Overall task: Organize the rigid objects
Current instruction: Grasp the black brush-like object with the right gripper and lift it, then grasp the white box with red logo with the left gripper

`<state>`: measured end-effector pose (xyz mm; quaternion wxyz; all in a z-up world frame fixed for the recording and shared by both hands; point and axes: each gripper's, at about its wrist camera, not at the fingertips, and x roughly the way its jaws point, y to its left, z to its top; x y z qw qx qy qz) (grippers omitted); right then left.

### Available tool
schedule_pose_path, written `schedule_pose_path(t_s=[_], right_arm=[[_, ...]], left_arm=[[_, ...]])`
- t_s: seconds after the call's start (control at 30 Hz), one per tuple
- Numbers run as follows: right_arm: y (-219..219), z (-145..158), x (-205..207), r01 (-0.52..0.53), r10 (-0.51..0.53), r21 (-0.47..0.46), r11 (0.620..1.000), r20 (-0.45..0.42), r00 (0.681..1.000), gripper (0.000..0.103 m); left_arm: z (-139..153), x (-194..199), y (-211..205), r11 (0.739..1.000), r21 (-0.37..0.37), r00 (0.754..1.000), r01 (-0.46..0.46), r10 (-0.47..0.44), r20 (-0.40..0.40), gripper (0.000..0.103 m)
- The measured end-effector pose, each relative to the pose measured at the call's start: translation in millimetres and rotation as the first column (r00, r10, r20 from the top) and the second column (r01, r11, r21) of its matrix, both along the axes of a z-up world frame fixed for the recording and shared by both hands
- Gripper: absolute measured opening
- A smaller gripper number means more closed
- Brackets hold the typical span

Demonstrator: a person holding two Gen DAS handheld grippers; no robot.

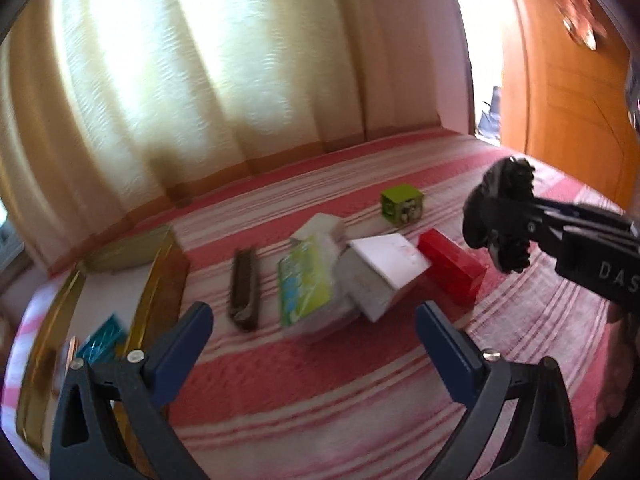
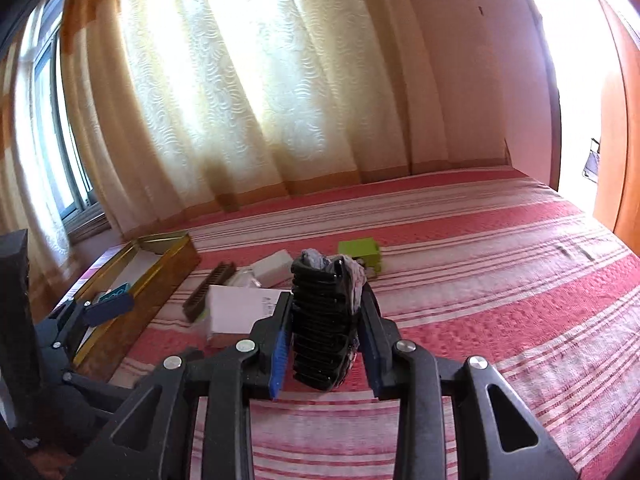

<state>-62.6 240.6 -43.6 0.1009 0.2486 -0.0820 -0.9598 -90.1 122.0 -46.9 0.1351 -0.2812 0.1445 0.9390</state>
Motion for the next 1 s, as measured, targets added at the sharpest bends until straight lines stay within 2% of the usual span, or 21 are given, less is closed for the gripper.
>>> schedule_pose_path(t_s=[0.13,0.23,0.33,0.37,0.4,0.43,0.57,0.6,0.73,0.83,0.9,0.93,1.0], right_arm=[[5,-3,-2,0.008,-0.008,-0.016,1.000,0.003,1.000,0.034],[6,-2,0,0.015,-0.016,-0.018,1.000,-0.010,1.000,0.034],[8,-2,0,0.015,-0.015,-0.026,1.000,-0.012,1.000,0.034],[8,-2,0,0.012,-0.013,-0.027,1.000,-0.014,1.000,0.034],[8,-2,0,0.011,-0.012,-0.026,1.000,-0.015,1.000,0.034],[9,-2,0,0.011,-0.011,-0.027,1.000,-0.015,1.000,0.034],[13,-2,0,0.011,-0.012,-0.041,0.999,-0.014,1.000,0.034],[14,-2,0,0.011,-0.012,-0.043,0.999,-0.015,1.000,0.034],[13,-2,0,0.011,-0.012,-0.036,0.999,-0.018,1.000,0.034],[12,-2,0,0.011,-0.011,-0.035,0.999,-0.020,1.000,0.034],[13,-2,1,0.010,-0.011,-0.039,0.999,-0.025,1.000,0.034],[13,-3,1,0.010,-0.011,-0.041,0.999,-0.026,1.000,0.034],[13,-3,1,0.008,-0.009,-0.038,0.999,-0.025,1.000,0.034]], left_arm=[[-1,-10,20,0.997,-0.050,0.999,0.052,-0.053,-0.013,0.102],[-4,-23,29,0.994,-0.071,0.997,0.080,-0.079,0.022,0.102],[-4,-30,31,0.994,-0.067,0.996,0.082,-0.081,0.028,0.094],[-4,-32,30,0.995,-0.066,0.996,0.081,-0.078,0.034,0.084],[-5,-33,30,0.995,-0.061,0.996,0.084,-0.082,0.044,0.062],[-6,-35,30,0.994,-0.058,0.995,0.091,-0.088,0.056,0.050],[-8,-32,28,0.995,-0.061,0.996,0.084,-0.081,0.047,0.024],[-8,-31,27,0.995,-0.057,0.995,0.085,-0.083,0.048,0.022],[-10,-29,20,0.995,-0.038,0.995,0.087,-0.085,0.059,0.021],[-8,-31,12,0.998,-0.022,0.996,0.059,-0.057,0.068,0.029],[-3,-33,5,0.999,0.003,0.997,0.040,-0.040,0.067,0.047],[-1,-34,3,0.999,0.010,0.997,0.032,-0.033,0.064,0.051],[9,-37,-1,0.999,0.042,0.998,0.021,-0.023,0.056,0.075]])
